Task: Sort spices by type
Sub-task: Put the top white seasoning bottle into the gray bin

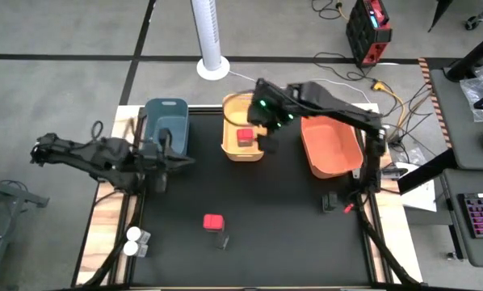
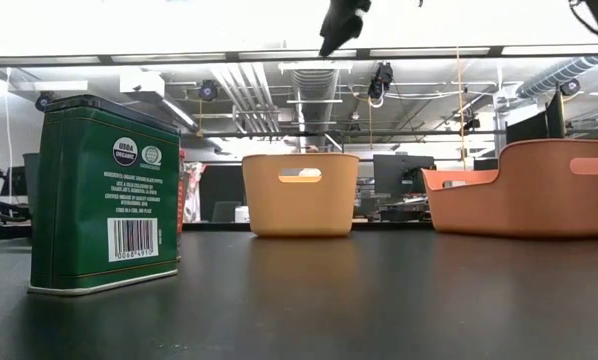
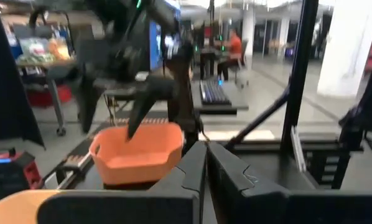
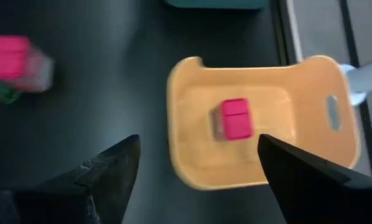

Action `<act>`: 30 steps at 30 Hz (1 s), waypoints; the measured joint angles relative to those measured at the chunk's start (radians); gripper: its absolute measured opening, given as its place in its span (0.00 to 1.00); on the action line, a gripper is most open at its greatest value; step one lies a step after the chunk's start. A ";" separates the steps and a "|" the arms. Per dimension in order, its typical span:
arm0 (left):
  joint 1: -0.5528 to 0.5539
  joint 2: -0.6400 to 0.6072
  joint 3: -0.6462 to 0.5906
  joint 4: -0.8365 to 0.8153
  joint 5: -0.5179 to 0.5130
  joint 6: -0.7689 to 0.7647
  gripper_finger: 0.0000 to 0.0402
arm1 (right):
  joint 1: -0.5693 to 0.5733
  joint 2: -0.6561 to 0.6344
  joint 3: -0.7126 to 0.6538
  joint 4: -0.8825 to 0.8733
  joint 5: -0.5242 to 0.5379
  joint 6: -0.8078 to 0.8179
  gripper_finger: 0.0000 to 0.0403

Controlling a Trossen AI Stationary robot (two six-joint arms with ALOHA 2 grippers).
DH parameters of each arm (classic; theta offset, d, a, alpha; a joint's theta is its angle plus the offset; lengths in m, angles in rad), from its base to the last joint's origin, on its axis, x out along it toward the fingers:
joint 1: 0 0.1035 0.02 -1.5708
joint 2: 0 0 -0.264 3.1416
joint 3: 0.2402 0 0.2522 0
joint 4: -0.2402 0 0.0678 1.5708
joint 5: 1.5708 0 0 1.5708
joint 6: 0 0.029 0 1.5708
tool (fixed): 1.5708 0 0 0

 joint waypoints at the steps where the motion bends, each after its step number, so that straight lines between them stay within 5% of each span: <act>1: 0.000 0.022 0.000 0.000 0.000 0.000 0.00 | 0.026 -0.028 -0.034 0.005 0.000 0.017 0.77; 4: 0.000 0.088 0.003 0.004 0.000 -0.015 0.00 | 0.114 -0.122 -0.162 0.081 0.035 0.058 0.74; 10: 0.002 0.176 0.003 0.037 -0.054 -0.138 0.00 | 0.320 -0.296 -0.467 0.252 0.279 0.156 0.70; 17: 0.001 0.222 0.003 0.029 -0.019 -0.419 0.00 | 0.521 -0.459 -0.773 0.498 0.361 0.284 0.70; 24: -0.033 0.301 0.004 0.033 0.075 -0.672 0.00 | 0.693 -0.508 -0.965 0.591 0.645 0.359 0.72; 30: -0.122 0.417 0.076 0.030 0.034 -0.789 0.00 | 0.816 -0.511 -1.110 0.796 0.692 0.363 0.72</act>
